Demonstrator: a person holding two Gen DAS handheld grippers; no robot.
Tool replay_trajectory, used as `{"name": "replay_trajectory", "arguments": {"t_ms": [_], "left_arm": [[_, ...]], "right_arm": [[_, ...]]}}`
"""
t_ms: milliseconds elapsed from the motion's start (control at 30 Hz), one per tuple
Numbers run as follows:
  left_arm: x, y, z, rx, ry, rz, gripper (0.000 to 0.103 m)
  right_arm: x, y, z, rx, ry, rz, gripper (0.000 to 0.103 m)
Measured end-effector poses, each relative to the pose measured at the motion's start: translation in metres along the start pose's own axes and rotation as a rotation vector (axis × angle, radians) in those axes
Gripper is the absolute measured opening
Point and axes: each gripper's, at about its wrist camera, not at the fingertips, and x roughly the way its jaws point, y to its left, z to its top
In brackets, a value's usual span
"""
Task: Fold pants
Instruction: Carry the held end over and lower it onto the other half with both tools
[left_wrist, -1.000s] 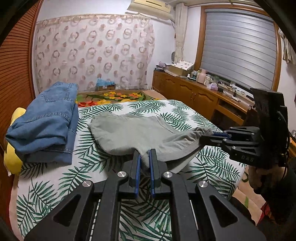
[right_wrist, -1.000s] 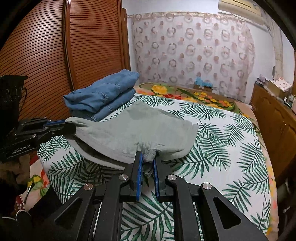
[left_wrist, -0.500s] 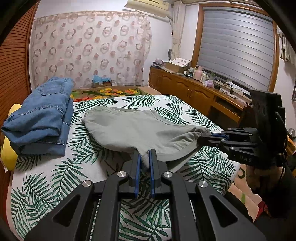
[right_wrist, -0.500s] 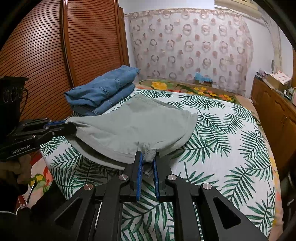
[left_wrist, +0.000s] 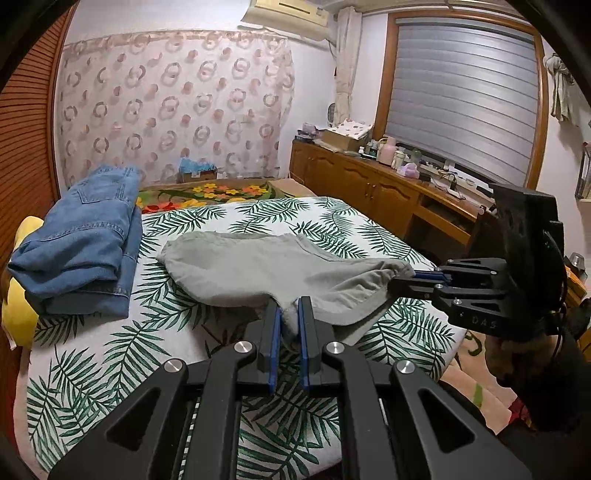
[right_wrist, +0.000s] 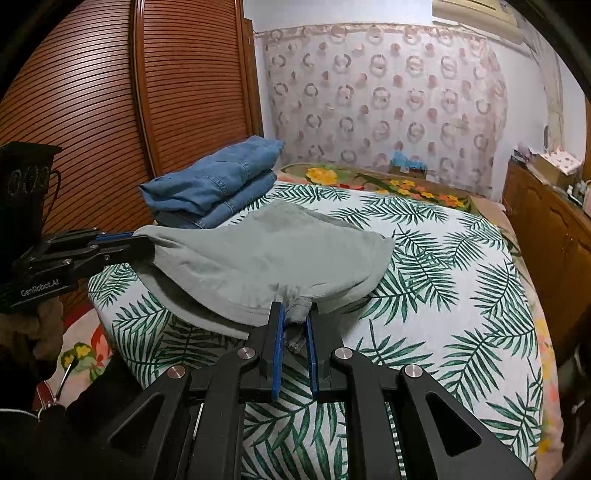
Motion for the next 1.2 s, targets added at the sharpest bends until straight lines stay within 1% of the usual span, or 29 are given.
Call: {"name": "replay_trajectory", "arguments": {"t_ms": [600,1033,1200], "left_arm": [[-0.017,-0.008,0.007,0.011,-0.043,-0.02,0.01],[-0.034,-0.016,0.015,0.029,-0.094,-0.033,0.01],[-0.031,-0.013,0.014,0.025,-0.09,-0.031,0.01]], "right_arm": [[-0.028,0.005,-0.001,-0.019,-0.048,0.01,0.011],[-0.05,0.009,-0.003,-0.039,-0.092,0.012,0.011],[-0.049,0.007,-0.005,-0.038,-0.095,0.012,0.011]]}}
